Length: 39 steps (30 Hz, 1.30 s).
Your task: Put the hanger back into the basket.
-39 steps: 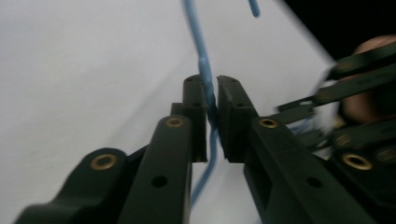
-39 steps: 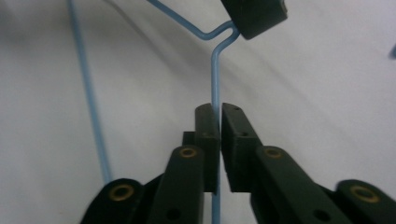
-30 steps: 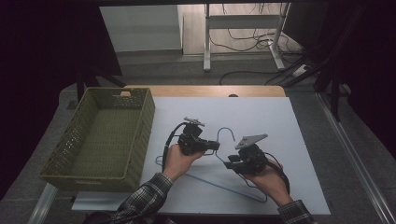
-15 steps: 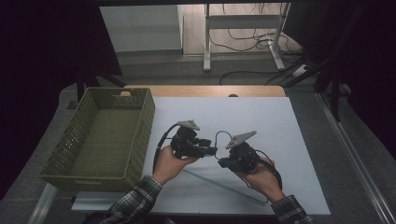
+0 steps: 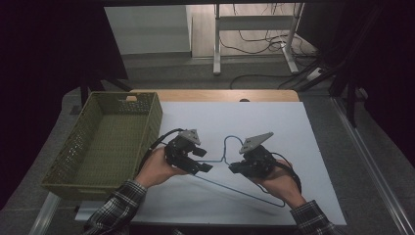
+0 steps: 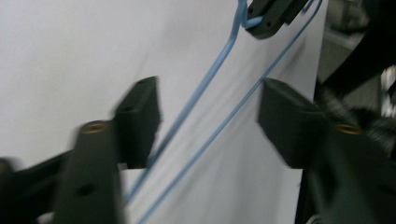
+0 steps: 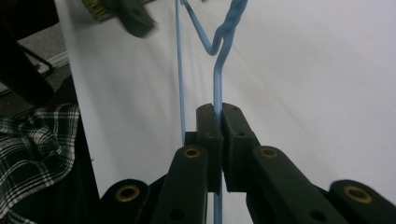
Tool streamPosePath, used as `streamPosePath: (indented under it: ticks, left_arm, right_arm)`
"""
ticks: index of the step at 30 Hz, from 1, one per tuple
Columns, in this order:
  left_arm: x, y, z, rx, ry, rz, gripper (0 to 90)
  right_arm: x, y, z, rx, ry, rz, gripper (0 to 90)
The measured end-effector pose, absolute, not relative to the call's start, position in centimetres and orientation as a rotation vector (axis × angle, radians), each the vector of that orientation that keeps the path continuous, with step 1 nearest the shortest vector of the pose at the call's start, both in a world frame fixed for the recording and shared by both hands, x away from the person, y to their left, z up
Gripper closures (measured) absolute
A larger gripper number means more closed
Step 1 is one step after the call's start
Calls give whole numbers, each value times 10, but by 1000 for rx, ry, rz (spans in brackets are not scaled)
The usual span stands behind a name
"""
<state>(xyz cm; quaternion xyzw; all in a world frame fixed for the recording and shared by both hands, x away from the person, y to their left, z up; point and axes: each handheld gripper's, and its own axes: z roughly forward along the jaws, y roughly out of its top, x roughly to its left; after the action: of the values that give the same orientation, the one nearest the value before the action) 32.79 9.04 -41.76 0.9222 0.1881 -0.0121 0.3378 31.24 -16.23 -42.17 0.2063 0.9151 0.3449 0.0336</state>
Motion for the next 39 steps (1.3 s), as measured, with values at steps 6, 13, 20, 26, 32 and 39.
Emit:
streamPosePath:
  ticks: [6,13,20,26,32,39]
  left_arm:
    - [336,77,-418,2483,437,-83,605]
    - [341,67,-421,2544,404,-155,706]
    - [337,60,-421,2602,328,-143,845]
    - [336,63,-417,2546,386,-193,872]
    - [336,66,-412,2517,446,-159,872]
    - [341,78,-406,2434,583,-128,871]
  right_arm:
    - [310,-155,-424,568,2852,1027,870]
    - [310,-153,-424,546,2864,1031,870]
    - [310,-153,-425,504,2852,1013,867]
    - [312,-157,-423,520,2805,1044,777]
    - [312,-167,-411,596,2727,1088,559]
    - [308,-188,-397,702,2631,1162,317]
